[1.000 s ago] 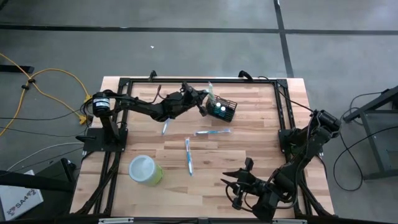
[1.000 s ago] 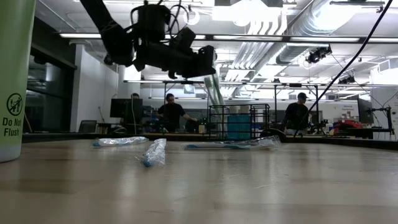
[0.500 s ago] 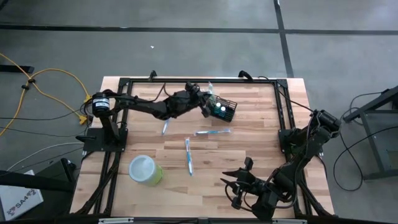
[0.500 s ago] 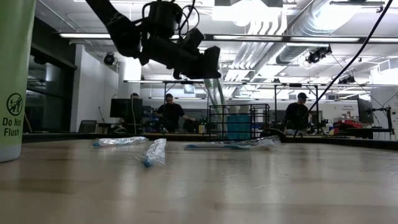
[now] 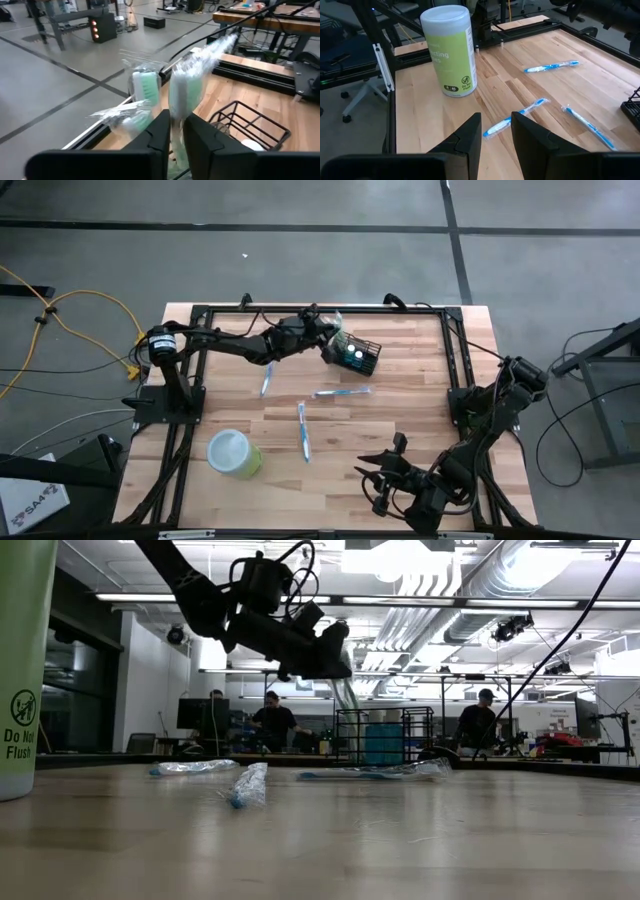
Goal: Pick & Place toothbrushing station
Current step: Put the green toothbrush into the left section of the black mesh organizer
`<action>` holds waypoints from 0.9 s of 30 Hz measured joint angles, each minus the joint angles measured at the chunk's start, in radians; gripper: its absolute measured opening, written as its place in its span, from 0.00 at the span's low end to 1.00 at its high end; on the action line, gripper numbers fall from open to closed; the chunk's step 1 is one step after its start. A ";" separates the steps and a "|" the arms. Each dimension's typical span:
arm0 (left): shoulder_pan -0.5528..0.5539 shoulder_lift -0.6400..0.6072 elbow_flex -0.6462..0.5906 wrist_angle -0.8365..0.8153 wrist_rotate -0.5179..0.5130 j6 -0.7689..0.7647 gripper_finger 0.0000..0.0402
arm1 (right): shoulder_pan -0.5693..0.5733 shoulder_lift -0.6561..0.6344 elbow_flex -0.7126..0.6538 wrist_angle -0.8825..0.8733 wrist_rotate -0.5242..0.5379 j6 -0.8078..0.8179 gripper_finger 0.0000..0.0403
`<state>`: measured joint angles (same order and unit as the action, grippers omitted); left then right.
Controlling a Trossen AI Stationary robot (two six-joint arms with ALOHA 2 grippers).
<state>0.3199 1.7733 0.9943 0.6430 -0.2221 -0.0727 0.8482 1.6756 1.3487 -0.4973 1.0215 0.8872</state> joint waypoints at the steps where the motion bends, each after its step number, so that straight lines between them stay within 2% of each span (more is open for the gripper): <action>1: 0.000 0.000 0.000 0.000 0.010 0.001 0.14 | 0.000 0.000 0.000 0.000 0.000 0.000 0.24; 10: -0.009 0.000 -0.001 0.007 0.035 0.023 0.27 | 0.000 0.000 0.000 0.000 -0.001 0.003 0.24; 19: -0.038 -0.002 -0.002 0.018 -0.021 0.093 0.28 | 0.000 0.000 0.000 0.000 -0.004 0.003 0.24; 27: -0.064 -0.057 -0.002 0.023 -0.063 0.164 0.28 | 0.000 0.000 0.000 0.000 -0.004 0.003 0.24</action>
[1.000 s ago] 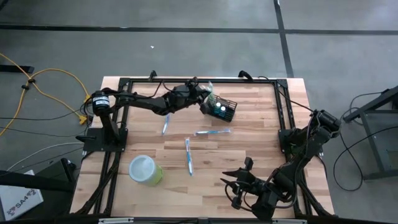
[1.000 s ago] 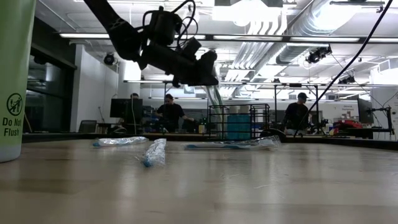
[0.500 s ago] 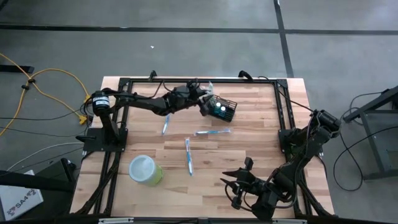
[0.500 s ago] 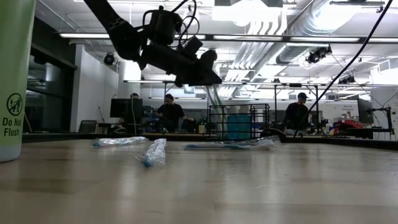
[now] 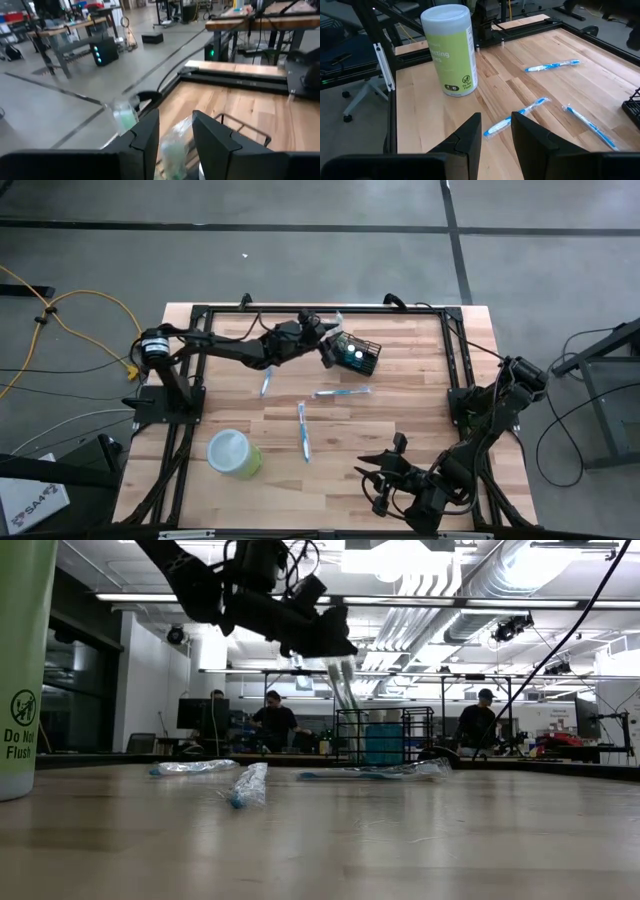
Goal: Pick & Place toothbrushing station
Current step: Put the green toothbrush into the left section of the black mesh organizer, then put the top right blue toothbrush into the right section of the black mesh organizer
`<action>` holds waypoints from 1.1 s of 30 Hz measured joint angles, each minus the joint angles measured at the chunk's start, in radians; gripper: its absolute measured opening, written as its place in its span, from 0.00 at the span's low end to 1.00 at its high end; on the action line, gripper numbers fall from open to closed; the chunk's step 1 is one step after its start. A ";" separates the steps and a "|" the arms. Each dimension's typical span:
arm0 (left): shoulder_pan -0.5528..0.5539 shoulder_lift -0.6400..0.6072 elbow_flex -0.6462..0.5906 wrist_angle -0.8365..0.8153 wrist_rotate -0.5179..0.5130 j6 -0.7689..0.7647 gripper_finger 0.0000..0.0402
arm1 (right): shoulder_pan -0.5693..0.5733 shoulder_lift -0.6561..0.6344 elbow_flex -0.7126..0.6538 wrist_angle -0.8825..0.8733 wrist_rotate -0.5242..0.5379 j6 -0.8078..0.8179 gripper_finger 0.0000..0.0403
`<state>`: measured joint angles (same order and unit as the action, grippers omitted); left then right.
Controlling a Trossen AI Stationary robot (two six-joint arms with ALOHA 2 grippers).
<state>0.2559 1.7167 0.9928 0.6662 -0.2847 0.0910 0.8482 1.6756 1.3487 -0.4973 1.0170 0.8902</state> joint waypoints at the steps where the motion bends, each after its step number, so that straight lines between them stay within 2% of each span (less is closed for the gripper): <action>1: 0.000 -0.008 0.000 0.001 0.000 0.000 0.28 | 0.000 0.000 0.000 0.000 0.000 0.000 0.24; 8: -0.008 -0.051 0.000 -0.006 -0.001 0.017 0.28 | 0.000 0.000 0.000 0.001 0.000 0.000 0.24; 12: -0.048 -0.088 0.000 -0.058 -0.002 0.038 0.28 | 0.000 0.000 0.000 0.001 -0.014 0.007 0.24; 17: -0.143 -0.206 0.000 -0.207 0.028 0.121 0.28 | -0.011 0.000 -0.029 -0.015 -0.073 0.008 0.24; 21: -0.198 -0.337 0.000 -0.338 0.151 0.126 0.28 | -0.050 0.001 -0.081 -0.016 -0.142 0.009 0.24; 26: -0.211 -0.507 0.000 -0.516 0.283 0.087 0.28 | -0.134 0.001 -0.117 -0.008 -0.275 0.028 0.24; 33: -0.226 -0.670 -0.001 -0.764 0.270 0.034 0.28 | -0.239 0.002 -0.121 0.028 -0.354 -0.063 0.24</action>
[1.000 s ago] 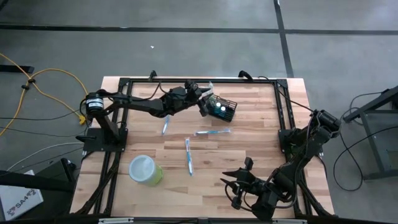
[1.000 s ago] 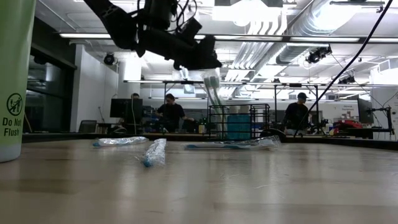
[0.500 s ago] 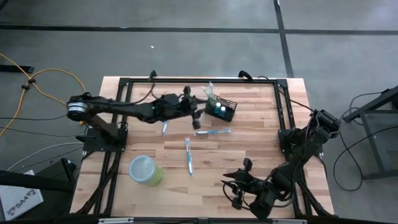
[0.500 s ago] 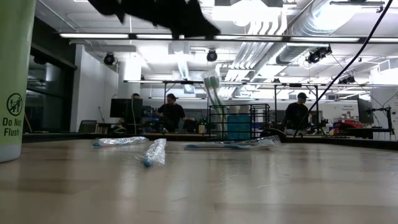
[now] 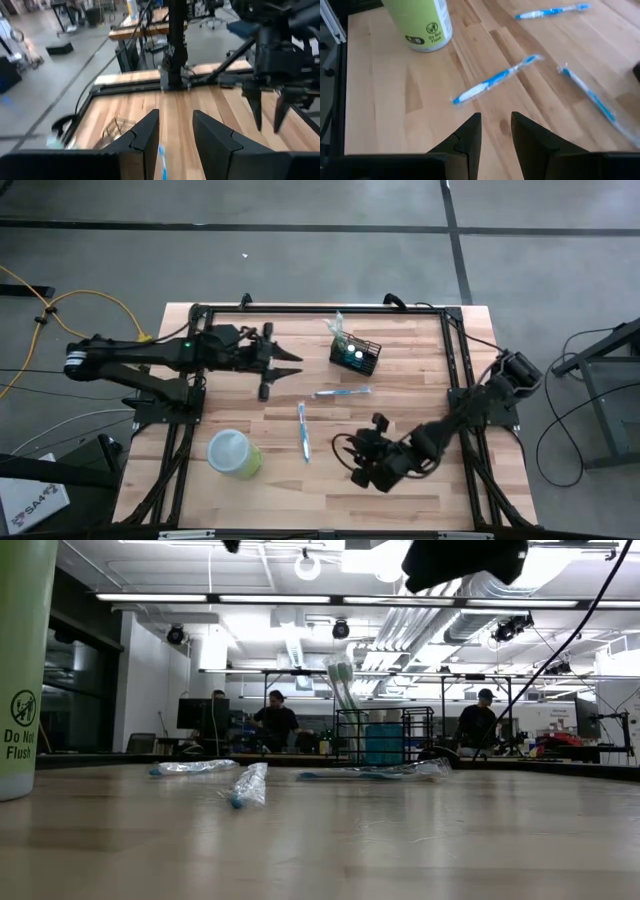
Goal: Pick & Place toothbrushing station
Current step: Put the top right blue toothbrush into the right section of the black mesh organizer
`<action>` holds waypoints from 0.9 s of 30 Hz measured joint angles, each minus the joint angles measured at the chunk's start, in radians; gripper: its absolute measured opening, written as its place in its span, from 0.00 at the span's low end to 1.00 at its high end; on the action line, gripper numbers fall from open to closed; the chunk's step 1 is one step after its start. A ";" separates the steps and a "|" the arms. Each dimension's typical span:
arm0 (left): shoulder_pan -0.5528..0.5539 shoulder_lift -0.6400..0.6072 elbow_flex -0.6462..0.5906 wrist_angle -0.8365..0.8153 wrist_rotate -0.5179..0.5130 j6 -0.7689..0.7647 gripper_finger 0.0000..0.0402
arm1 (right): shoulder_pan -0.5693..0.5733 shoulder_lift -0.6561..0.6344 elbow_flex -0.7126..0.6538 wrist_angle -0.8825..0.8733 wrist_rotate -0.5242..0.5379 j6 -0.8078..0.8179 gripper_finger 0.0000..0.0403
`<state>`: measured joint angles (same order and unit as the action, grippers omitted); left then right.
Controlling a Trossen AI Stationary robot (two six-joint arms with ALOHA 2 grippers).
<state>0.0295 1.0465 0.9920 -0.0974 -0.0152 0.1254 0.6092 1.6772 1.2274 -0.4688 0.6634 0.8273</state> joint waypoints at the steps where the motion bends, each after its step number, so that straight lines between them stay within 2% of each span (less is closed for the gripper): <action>1: -0.004 -0.015 -0.001 -0.034 -0.020 -0.010 0.28 | -0.013 0.000 0.000 0.015 -0.004 -0.028 0.24; 5: -0.017 -0.071 -0.001 -0.150 -0.118 -0.059 0.28 | -0.063 0.000 0.000 0.072 -0.032 -0.118 0.24; 9: -0.019 -0.135 -0.008 -0.263 -0.227 -0.135 0.28 | -0.110 0.000 0.000 0.097 -0.088 -0.149 0.24; 15: -0.019 -0.257 -0.013 -0.465 -0.369 -0.300 0.28 | -0.143 0.000 0.000 0.100 -0.098 -0.167 0.24; 22: -0.019 -0.371 -0.013 -0.683 -0.415 -0.467 0.28 | -0.154 0.000 0.000 0.121 -0.098 -0.169 0.24; 27: -0.019 -0.389 -0.013 -0.767 -0.415 -0.548 0.28 | -0.154 0.000 0.000 0.191 -0.098 -0.169 0.24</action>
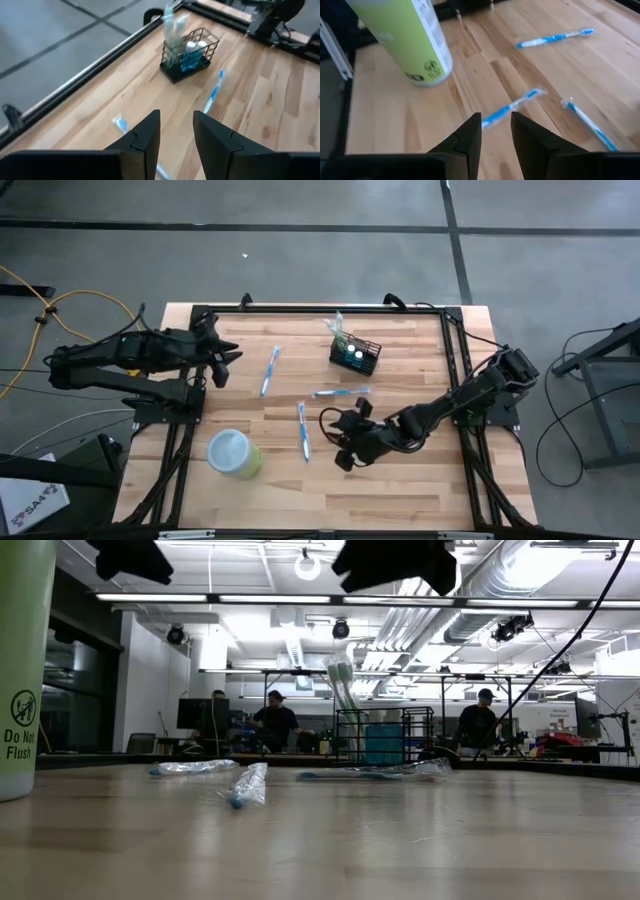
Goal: Pick & Place toothbrushing station
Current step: Put the top right blue toothbrush into the right section of the black mesh organizer
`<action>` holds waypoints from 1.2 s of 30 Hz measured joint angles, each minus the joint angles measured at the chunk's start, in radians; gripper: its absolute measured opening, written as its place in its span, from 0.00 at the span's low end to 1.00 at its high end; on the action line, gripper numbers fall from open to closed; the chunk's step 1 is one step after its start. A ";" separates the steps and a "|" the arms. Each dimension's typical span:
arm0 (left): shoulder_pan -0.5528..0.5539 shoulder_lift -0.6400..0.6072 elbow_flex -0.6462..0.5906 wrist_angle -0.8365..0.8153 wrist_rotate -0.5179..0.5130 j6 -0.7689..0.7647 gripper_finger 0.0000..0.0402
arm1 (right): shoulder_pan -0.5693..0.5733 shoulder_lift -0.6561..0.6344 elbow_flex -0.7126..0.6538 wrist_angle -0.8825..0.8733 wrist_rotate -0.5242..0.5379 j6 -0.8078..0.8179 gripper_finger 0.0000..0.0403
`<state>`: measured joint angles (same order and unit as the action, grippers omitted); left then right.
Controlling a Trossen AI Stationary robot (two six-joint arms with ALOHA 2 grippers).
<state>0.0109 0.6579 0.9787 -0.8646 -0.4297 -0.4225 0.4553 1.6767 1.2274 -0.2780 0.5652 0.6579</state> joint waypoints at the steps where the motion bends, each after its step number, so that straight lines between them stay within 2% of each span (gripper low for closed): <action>1: 0.000 0.000 0.000 -0.013 0.000 -0.003 0.28 | 0.000 0.000 0.000 0.015 0.000 0.000 0.24; 7: 0.000 0.029 0.000 -0.085 0.007 -0.062 0.28 | 0.000 -0.001 0.000 0.063 0.000 0.000 0.24; 14: 0.000 0.069 -0.001 -0.089 0.008 -0.069 0.28 | 0.000 -0.001 0.000 0.058 0.000 0.000 0.24; 25: 0.000 0.116 -0.001 -0.071 0.009 -0.068 0.28 | 0.040 -0.001 0.001 -0.158 -0.047 0.151 0.24; 36: 0.000 0.196 -0.001 -0.070 0.010 -0.064 0.28 | 0.037 -0.001 0.002 -0.247 -0.044 0.163 0.24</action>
<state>0.0109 0.8536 0.9779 -0.9350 -0.4197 -0.4866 0.4927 1.6756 1.2289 -0.5249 0.5207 0.8205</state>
